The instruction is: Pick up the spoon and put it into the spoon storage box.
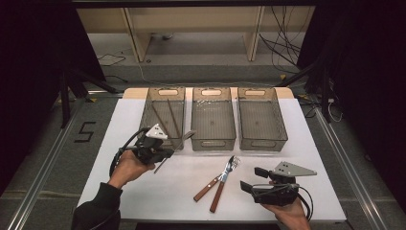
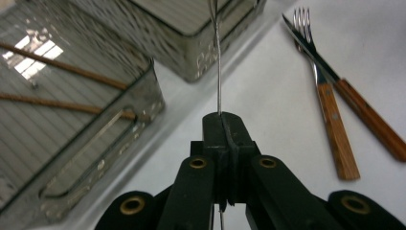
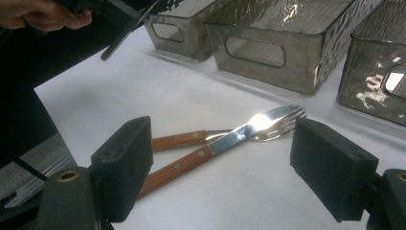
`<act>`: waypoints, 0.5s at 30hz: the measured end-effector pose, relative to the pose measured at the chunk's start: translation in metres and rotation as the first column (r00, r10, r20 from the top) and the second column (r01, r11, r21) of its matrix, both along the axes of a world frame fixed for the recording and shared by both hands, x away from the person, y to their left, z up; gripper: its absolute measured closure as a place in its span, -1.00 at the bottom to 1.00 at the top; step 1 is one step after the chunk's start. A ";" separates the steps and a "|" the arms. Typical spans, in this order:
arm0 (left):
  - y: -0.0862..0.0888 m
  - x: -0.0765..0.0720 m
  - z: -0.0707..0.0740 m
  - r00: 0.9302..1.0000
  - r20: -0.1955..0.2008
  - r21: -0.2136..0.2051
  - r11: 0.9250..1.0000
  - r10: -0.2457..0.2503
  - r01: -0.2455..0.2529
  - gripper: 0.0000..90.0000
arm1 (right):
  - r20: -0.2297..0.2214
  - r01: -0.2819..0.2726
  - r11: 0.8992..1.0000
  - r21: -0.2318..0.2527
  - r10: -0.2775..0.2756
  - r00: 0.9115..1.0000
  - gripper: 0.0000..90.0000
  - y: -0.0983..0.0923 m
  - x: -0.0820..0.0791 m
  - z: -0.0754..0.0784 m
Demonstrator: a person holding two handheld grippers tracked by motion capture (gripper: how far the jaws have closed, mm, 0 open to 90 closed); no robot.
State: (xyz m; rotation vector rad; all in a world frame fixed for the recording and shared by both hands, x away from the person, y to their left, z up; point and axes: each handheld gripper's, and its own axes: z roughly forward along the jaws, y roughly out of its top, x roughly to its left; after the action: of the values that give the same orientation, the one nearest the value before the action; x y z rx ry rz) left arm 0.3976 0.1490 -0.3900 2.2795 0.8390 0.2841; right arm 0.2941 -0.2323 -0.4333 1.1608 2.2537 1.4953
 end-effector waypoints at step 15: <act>-0.039 0.038 0.021 0.999 0.028 -0.111 0.993 0.033 -0.029 0.99 | -0.004 -0.003 1.000 0.004 0.003 1.000 -0.48 0.001 0.000 0.000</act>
State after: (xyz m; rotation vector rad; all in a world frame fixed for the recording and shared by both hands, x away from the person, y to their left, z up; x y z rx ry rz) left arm 0.4359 0.1103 -0.3689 2.1566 0.8544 0.2781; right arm 0.2939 -0.2318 -0.4335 1.1627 2.2566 1.5011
